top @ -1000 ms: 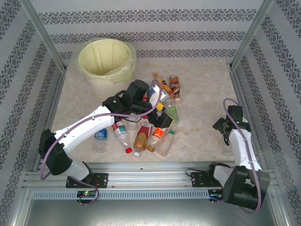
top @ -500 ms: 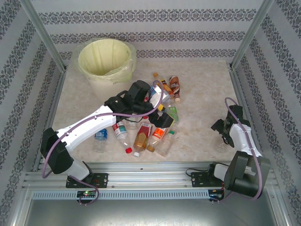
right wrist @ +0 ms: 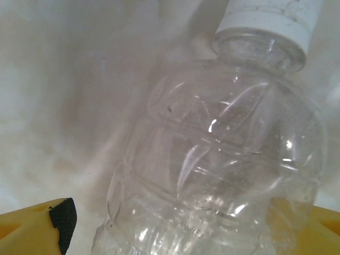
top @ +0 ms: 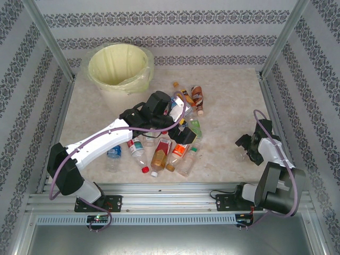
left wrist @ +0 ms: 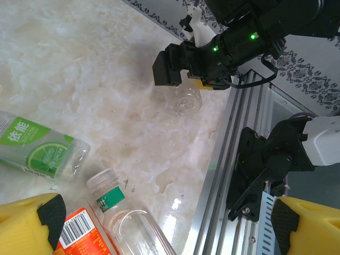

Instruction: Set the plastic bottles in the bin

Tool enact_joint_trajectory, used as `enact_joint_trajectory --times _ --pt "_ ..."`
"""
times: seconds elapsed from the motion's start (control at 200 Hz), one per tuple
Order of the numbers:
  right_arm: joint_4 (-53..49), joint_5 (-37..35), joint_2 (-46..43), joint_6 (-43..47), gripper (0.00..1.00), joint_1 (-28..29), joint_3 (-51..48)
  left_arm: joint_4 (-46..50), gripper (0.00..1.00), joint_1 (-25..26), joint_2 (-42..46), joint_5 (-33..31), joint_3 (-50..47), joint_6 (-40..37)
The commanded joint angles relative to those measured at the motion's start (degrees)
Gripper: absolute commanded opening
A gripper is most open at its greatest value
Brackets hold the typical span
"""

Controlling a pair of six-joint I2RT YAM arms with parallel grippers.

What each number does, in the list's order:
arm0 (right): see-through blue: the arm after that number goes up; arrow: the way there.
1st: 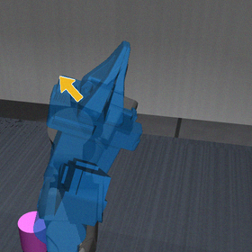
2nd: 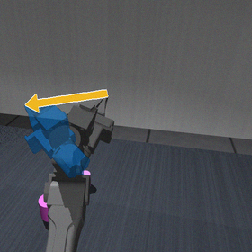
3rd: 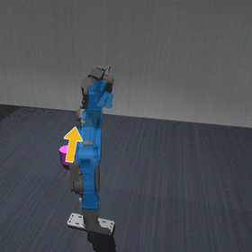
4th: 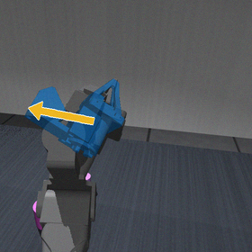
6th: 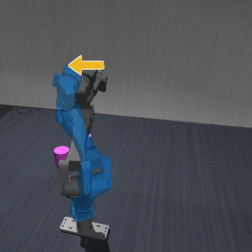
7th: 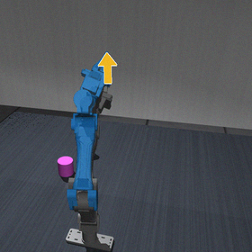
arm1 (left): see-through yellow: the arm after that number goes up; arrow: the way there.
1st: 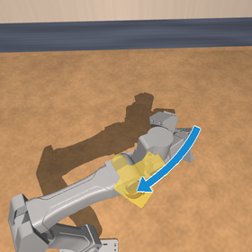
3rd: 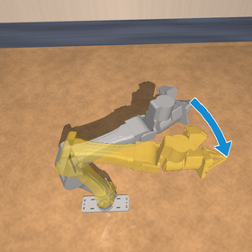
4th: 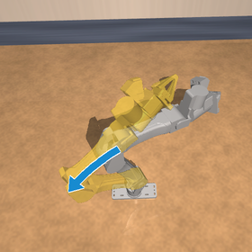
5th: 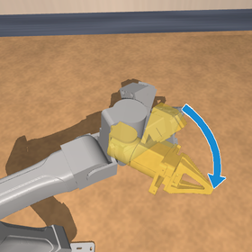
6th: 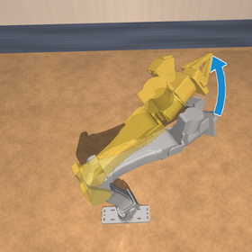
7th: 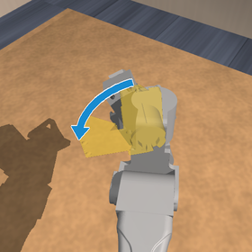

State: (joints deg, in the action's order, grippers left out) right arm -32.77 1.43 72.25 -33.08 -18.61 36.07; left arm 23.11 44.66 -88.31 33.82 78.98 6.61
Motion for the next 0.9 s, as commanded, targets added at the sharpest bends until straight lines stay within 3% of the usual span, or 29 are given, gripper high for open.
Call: enact_joint_trajectory --times 0.0,0.385,0.894 --pt "1.90 1.31 1.08 -1.18 0.92 0.32 -0.84 0.16 1.00 0.69 -0.34 -0.48 0.56 -1.00" --pt "3.05 -1.61 3.60 -2.62 0.96 -0.51 -0.48 0.61 1.00 0.69 -0.98 -0.48 0.65 -1.34" --pt "5.52 4.50 8.44 -1.37 0.98 -7.99 2.37 0.86 1.00 0.77 -1.29 -0.38 0.82 -1.34"
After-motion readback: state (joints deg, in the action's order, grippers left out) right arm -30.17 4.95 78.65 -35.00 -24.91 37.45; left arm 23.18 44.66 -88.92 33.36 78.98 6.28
